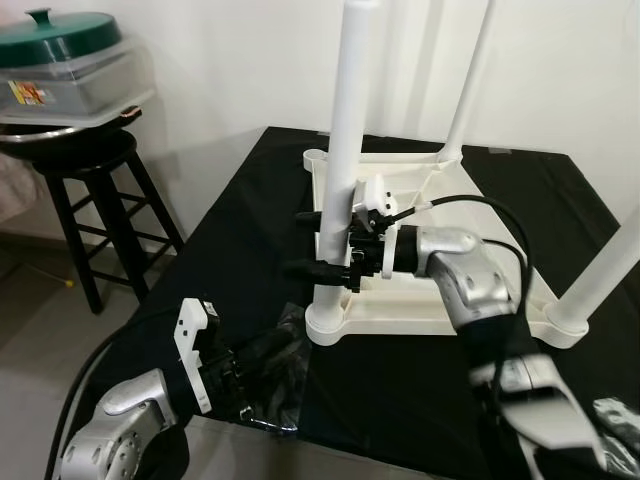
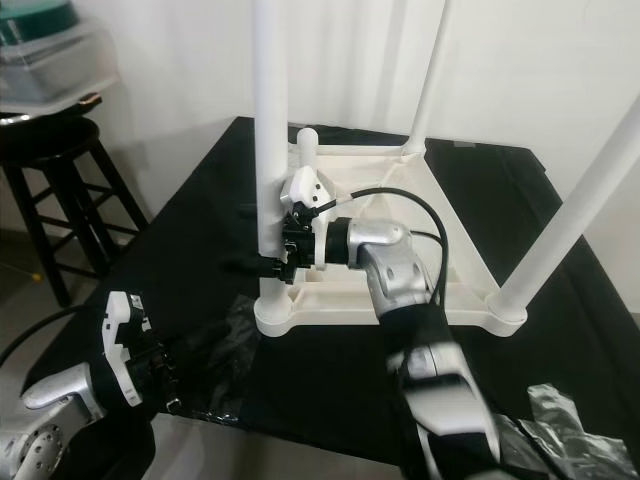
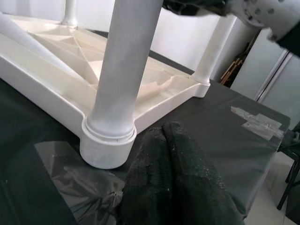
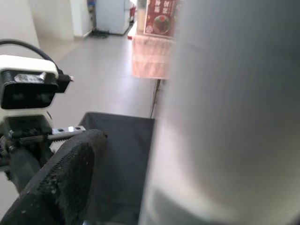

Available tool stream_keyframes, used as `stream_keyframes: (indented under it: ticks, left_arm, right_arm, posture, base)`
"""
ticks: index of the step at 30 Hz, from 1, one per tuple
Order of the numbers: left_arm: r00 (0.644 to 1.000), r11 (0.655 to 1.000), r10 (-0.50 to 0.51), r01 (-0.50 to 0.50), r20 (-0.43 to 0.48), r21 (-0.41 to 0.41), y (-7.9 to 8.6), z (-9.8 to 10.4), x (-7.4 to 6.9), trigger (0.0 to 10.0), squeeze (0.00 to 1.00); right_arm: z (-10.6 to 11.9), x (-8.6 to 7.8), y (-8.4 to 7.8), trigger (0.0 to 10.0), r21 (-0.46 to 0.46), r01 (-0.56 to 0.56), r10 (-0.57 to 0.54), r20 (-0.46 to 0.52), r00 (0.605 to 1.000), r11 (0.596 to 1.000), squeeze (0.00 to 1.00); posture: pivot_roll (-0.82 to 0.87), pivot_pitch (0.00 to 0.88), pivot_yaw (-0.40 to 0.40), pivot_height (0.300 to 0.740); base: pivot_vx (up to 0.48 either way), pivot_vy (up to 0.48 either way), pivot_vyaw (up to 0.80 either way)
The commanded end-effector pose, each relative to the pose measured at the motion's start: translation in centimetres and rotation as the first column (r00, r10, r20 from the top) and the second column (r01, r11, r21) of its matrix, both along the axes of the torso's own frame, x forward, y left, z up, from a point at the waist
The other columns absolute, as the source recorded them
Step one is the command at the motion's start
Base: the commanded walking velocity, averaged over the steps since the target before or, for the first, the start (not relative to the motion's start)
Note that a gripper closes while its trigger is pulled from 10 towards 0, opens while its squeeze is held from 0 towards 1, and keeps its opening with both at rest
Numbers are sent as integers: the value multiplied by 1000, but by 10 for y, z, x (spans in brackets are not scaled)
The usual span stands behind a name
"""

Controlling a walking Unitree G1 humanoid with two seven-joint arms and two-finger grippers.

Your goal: Building children table

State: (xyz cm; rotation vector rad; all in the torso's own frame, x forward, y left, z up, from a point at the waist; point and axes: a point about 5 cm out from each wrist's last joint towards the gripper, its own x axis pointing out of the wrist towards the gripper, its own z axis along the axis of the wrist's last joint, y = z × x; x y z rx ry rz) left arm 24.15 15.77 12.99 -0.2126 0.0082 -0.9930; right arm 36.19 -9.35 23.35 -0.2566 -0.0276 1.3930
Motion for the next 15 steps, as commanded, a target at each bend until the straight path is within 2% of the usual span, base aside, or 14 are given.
stream_keyframes:
  ticks: [1,3,4,5,6,13,15]
  left_arm:
    - [1000,1000,-4,4,-1,3,-2,-1,-1,10000,0]
    - [1000,1000,-3,3,-1,5,-2,-1,-1,10000,0]
    - [1000,1000,-3,3,-1,5,-2,-1,-2,10000,0]
    - [1000,1000,-3,3,-1,5,-2,-1,-2,10000,0]
    - [1000,1000,-4,4,-2,5,-2,-1,-2,10000,0]
    - [1000,1000,-7,7,-4,4,-3,-1,-3,10000,0]
    - [1000,1000,-7,7,-4,2,-4,-2,-3,10000,0]
  right_arm:
    - [2,2,7,10000,-21,-62,62,5,998,998,0]
    - [5,2,7,10000,-10,-105,105,-16,994,994,0]
    - [4,3,6,3608,-18,-112,112,-31,993,993,0]
    - [4,3,6,3608,-18,-112,112,-31,993,993,0]
    - [2,4,5,0,-22,-120,119,-49,992,993,0]
    - [-7,3,-1,0,-11,-136,134,-95,986,991,0]
    - [-17,4,-7,0,5,-68,68,-108,992,998,0]
  posture:
    - [40,0,-58,740]
    - [41,0,-56,740]
    - [41,0,-58,740]
    - [41,0,-58,740]
    - [41,0,-60,740]
    - [38,0,-59,740]
    - [33,0,-61,740]
  base:
    - [0,0,0]
    - [0,0,0]
    - [0,0,0]
    - [0,0,0]
    - [0,0,0]
    - [0,0,0]
    - [0,0,0]
